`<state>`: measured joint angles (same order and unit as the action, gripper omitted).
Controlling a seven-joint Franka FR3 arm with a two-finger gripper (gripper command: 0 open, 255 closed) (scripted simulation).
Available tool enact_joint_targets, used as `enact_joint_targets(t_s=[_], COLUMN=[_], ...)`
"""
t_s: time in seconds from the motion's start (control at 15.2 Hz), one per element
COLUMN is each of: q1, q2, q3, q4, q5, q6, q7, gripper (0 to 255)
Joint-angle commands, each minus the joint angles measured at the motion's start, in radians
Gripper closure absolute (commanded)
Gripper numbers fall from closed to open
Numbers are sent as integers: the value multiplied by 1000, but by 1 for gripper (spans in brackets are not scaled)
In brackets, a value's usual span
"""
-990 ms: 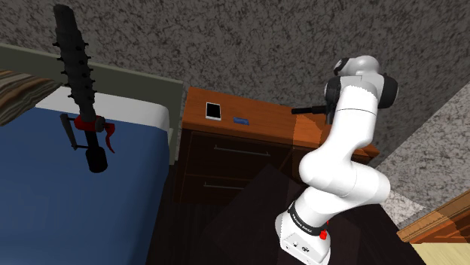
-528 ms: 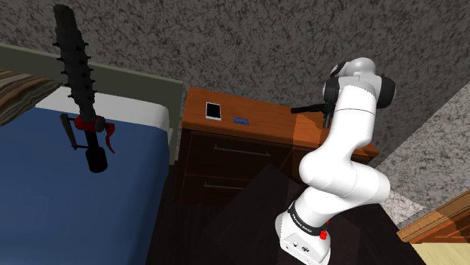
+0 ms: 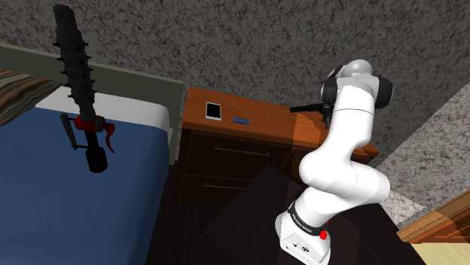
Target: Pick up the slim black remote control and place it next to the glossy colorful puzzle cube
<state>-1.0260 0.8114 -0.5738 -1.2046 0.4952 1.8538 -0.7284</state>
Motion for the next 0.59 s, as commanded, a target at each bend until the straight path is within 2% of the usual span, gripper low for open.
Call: enact_joint_targets(t_s=[0.0,0.2,0.26,0.53], q1=[-1,-1,-2,-2], q2=[8,8,7,13], q3=[0,-1,-1,1], q4=[-9,-9,-11,-1], q5=[-2,-2,-2,-1], q6=[-1,-1,-1,-3], q7=[-1,-1,-3,2], gripper=[255,255,0,0])
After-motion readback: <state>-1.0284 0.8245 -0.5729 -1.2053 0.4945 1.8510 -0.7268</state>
